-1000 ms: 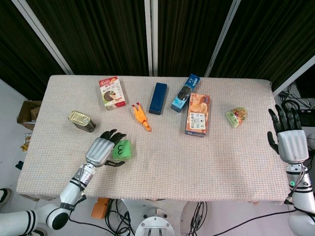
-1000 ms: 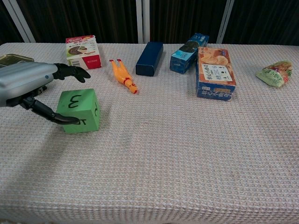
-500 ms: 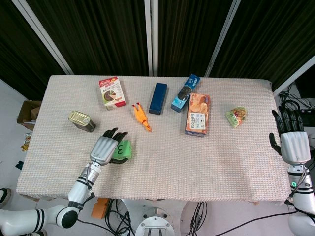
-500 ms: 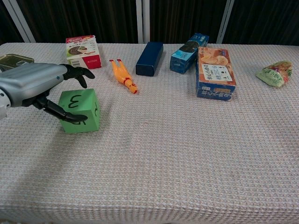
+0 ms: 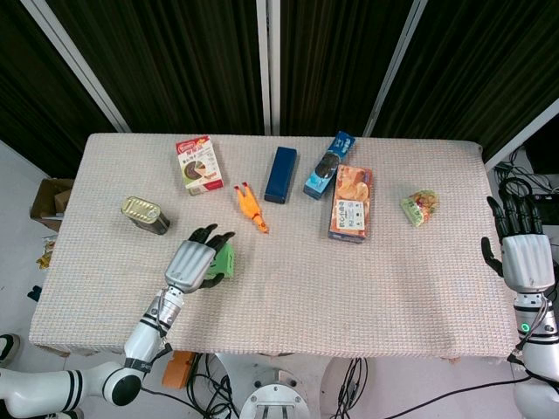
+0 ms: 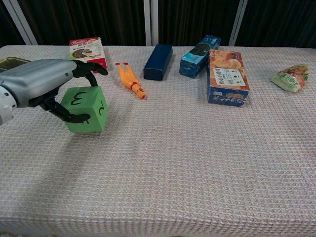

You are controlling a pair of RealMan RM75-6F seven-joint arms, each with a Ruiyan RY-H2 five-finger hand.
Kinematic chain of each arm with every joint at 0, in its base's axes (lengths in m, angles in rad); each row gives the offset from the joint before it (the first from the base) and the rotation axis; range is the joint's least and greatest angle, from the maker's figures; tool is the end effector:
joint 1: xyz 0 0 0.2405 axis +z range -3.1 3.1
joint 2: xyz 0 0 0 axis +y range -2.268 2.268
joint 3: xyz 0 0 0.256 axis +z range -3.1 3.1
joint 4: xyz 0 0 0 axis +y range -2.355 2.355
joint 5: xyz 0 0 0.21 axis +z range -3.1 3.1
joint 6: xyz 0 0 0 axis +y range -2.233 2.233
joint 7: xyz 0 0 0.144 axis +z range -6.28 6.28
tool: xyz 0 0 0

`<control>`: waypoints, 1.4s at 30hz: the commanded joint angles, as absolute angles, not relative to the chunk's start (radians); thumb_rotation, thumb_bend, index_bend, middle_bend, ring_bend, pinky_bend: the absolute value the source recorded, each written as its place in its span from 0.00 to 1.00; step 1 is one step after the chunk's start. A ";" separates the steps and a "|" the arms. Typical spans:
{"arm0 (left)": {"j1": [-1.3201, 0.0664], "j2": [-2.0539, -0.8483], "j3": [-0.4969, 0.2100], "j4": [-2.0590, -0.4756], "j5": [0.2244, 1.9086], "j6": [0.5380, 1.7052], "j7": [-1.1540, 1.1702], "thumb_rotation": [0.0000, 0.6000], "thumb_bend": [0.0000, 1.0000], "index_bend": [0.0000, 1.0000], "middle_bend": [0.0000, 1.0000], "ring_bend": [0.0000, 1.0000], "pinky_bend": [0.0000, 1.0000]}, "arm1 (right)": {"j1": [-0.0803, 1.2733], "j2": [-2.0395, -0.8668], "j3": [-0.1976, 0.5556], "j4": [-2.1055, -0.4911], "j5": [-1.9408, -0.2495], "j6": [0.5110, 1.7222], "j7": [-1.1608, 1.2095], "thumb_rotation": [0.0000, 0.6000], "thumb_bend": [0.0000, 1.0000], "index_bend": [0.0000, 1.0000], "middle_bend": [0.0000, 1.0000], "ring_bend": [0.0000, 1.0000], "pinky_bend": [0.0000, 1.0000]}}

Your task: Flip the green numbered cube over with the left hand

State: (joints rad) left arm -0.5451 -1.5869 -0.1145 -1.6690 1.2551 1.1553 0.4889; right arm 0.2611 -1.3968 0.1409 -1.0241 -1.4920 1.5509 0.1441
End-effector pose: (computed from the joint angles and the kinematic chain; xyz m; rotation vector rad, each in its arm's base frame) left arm -0.1471 0.2709 -0.0186 -1.8228 -0.9306 -1.0018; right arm -0.3408 -0.2637 0.1539 1.3579 -0.5681 1.0038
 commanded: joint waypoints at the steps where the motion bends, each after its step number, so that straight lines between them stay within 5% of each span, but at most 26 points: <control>1: -0.551 -1.569 -0.104 -1.662 1.380 1.155 0.278 1.00 0.30 0.17 0.40 0.09 0.18 | 0.262 -1.397 0.140 -1.031 -1.492 1.544 0.148 1.00 0.39 0.00 0.00 0.00 0.00; 14: -0.565 -1.642 -0.120 -1.431 1.456 1.089 -0.539 1.00 0.31 0.18 0.45 0.09 0.18 | 0.260 -1.384 0.140 -1.088 -1.489 1.517 0.125 1.00 0.39 0.00 0.00 0.00 0.00; 26: -0.536 -1.775 -0.075 -1.180 1.527 1.188 -0.698 1.00 0.31 0.18 0.49 0.10 0.18 | 0.263 -1.367 0.151 -1.123 -1.485 1.507 0.111 1.00 0.39 0.00 0.00 0.00 0.00; 42: -0.494 -1.732 -0.025 -1.126 1.550 1.228 -0.764 1.00 0.31 0.16 0.42 0.10 0.18 | 0.265 -1.356 0.141 -1.149 -1.478 1.464 0.083 1.00 0.39 0.00 0.00 0.00 0.00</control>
